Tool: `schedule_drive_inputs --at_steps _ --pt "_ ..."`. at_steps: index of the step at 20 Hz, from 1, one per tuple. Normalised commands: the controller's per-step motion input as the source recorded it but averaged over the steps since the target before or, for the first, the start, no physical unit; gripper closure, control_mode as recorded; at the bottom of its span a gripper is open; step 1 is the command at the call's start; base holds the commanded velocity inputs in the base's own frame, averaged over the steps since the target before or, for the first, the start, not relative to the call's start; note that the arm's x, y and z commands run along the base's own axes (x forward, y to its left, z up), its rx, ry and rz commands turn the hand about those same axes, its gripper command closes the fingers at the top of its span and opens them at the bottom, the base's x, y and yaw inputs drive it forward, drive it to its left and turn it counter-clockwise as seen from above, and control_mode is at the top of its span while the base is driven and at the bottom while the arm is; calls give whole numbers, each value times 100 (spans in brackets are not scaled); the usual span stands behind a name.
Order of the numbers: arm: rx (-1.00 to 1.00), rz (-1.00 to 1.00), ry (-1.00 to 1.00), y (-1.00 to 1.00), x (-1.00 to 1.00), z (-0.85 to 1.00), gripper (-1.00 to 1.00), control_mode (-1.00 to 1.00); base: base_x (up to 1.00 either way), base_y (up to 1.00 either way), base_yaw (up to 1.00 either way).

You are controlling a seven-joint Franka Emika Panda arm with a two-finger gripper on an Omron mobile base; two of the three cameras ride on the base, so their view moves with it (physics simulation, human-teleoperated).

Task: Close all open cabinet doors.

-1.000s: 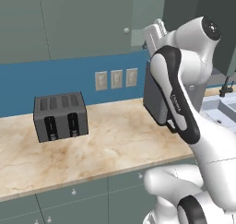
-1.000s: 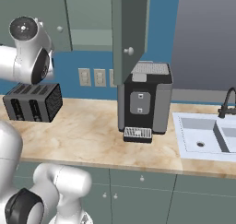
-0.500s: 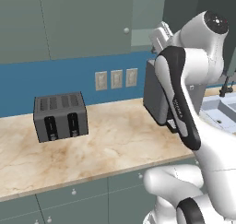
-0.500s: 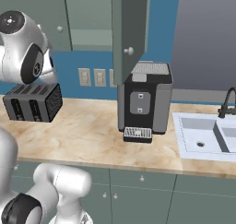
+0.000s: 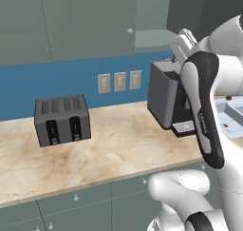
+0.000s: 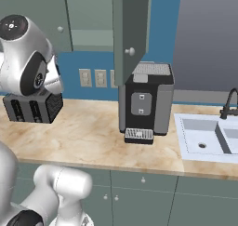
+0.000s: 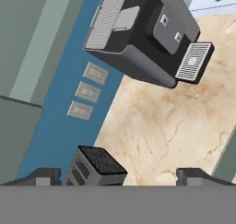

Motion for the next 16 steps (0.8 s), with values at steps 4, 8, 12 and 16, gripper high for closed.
schedule_drive_inputs --at_steps 4,8,12,16 --pt "0 -30 -2 -19 -46 -10 -100 -100 0 0 0" --pt "0 -61 0 -9 -34 -11 -100 -100 0 0 0" --pt "0 -44 0 -20 -42 -1 -100 -100 0 0 0" --pt "13 -8 0 -24 -53 1 -100 -100 0 0 0"
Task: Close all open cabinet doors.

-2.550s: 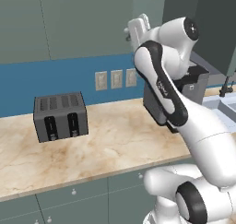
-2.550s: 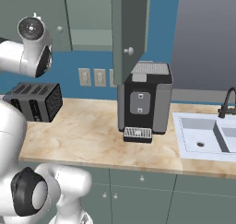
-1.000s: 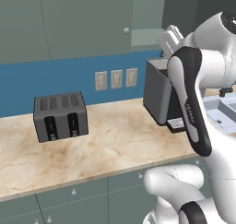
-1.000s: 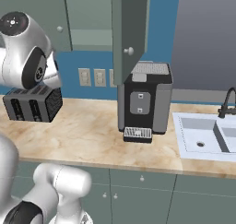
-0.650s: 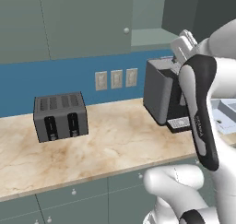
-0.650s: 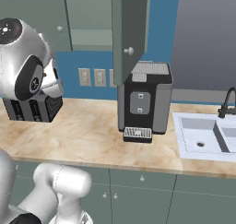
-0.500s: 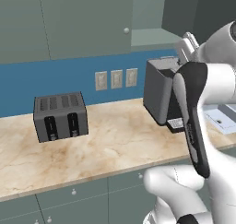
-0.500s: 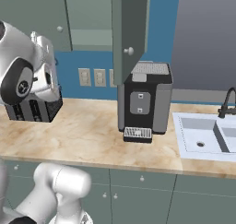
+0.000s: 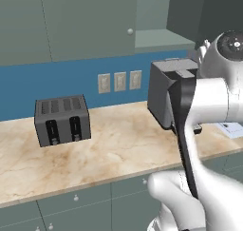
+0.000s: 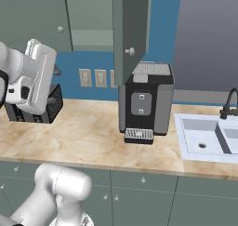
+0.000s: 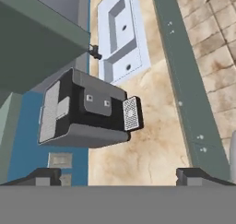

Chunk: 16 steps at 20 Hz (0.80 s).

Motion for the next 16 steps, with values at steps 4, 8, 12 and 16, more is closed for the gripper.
schedule_drive_inputs --at_steps 4,8,12,16 --pt "21 -3 0 -31 -54 5 -100 -100 0 0 0" --pt "20 0 0 -31 -53 5 -100 -100 0 0 0" --pt "14 0 -3 -35 -46 5 -100 -100 0 0 0" --pt "1 -16 -4 -36 -33 0 -100 -100 0 0 0"
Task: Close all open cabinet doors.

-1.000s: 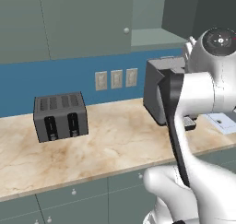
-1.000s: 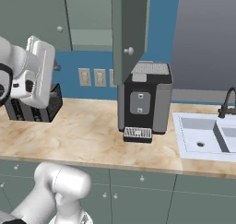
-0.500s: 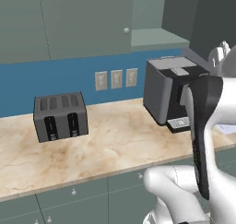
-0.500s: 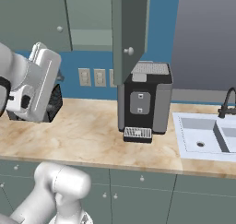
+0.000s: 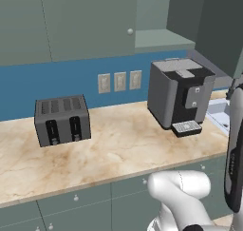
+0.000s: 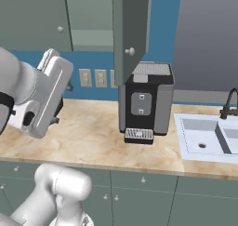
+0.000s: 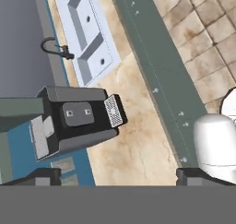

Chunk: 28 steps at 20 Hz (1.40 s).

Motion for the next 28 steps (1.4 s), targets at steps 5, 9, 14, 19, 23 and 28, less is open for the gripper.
schedule_drive_inputs --at_steps 5,9,14,19,23,28 --pt "0 -29 -1 -29 -26 3 -100 -100 0 0 0" --pt "4 -19 0 -31 -31 12 -100 -100 0 0 0" --pt "5 -6 -3 -49 -25 9 -100 -100 0 0 0" --pt "1 -1 -7 -48 -7 6 -100 -100 0 0 0" --pt "0 11 -9 -33 21 0 -100 -100 0 0 0" --pt "0 18 -14 -23 39 0 -100 -100 0 0 0"
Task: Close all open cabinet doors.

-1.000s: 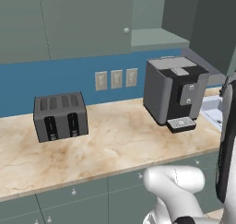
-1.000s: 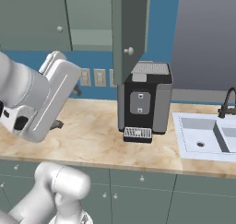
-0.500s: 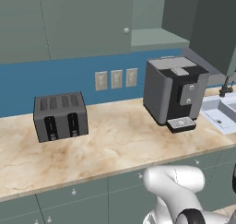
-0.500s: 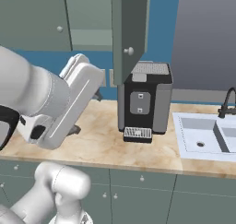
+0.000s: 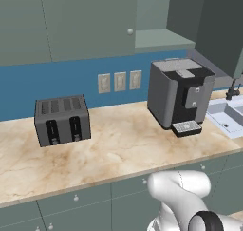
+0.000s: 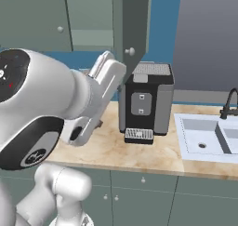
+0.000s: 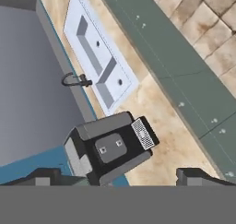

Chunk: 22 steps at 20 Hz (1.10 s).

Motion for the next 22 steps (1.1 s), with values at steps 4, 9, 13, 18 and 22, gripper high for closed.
schedule_drive_inputs --at_steps 4,9,13,18,22 --pt "2 20 -19 -20 45 0 -100 -100 0 0 0" --pt "0 19 -21 -21 42 0 -100 -100 0 0 0" --pt "0 16 -21 -18 46 0 -100 -100 0 0 0" --pt "0 15 -14 -18 56 0 -100 -100 0 0 0" --pt "0 15 -7 -18 59 0 -100 -100 0 0 0"
